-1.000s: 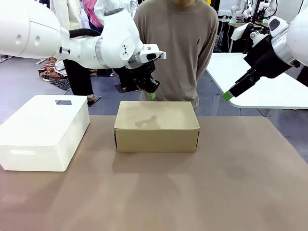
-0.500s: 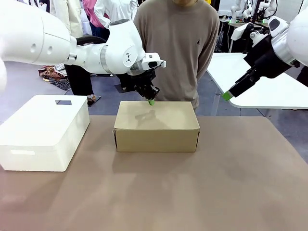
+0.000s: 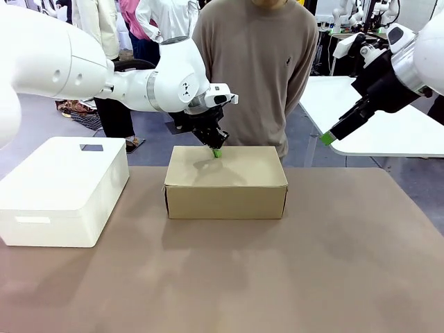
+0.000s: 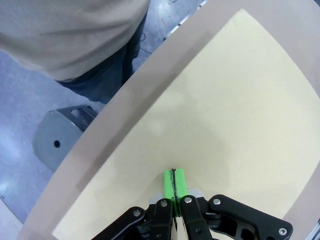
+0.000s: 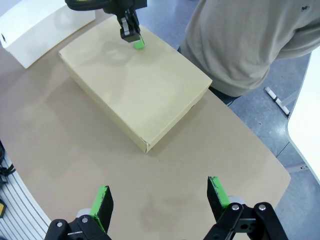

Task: Pack the shoes into the box.
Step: Press down on the lid of the Shoes Box.

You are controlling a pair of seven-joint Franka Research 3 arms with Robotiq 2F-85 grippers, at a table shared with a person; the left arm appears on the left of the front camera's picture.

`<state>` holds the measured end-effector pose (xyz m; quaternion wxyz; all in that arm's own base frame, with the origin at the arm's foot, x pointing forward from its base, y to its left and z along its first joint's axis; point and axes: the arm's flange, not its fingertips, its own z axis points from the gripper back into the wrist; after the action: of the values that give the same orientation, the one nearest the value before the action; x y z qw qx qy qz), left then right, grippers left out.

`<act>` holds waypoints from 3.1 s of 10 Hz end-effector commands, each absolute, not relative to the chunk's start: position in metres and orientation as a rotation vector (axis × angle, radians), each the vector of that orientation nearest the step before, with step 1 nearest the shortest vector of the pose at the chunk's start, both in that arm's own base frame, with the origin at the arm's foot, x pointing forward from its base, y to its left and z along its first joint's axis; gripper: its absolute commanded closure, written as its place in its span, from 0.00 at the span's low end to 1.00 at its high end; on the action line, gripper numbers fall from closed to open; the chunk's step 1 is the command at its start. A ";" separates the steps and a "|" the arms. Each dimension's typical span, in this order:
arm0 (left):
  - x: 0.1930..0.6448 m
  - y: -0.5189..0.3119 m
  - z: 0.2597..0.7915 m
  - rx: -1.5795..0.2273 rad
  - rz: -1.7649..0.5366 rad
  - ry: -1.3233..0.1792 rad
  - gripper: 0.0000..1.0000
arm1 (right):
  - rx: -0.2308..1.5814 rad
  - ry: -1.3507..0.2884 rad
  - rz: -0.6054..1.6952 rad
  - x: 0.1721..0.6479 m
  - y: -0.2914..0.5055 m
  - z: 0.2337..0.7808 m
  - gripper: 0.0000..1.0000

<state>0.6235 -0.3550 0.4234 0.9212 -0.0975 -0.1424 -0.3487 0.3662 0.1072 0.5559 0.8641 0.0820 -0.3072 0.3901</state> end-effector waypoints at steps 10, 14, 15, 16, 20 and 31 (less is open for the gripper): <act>0.618 -0.353 0.464 -0.198 -0.719 -0.352 1.00 | 0.172 -0.634 0.803 0.367 0.108 0.557 0.00; 0.618 -0.353 0.464 -0.198 -0.719 -0.352 1.00 | 0.172 -0.634 0.803 0.367 0.108 0.557 0.00; 0.618 -0.353 0.464 -0.198 -0.719 -0.352 1.00 | 0.172 -0.634 0.803 0.367 0.108 0.557 0.00; 0.618 -0.353 0.464 -0.198 -0.719 -0.352 1.00 | 0.172 -0.634 0.803 0.367 0.108 0.557 0.00; 0.605 -0.350 0.465 -0.134 -0.712 -0.349 1.00 | 0.172 -0.634 0.803 0.367 0.108 0.557 0.00; 0.449 -0.197 0.538 -0.129 -0.910 -0.363 0.03 | 0.172 -0.634 0.803 0.367 0.108 0.557 0.00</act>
<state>0.4634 -0.2173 0.5398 0.8893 -0.0523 -0.1688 -0.4218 0.3664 0.1073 0.5558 0.8640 0.0830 -0.3069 0.3904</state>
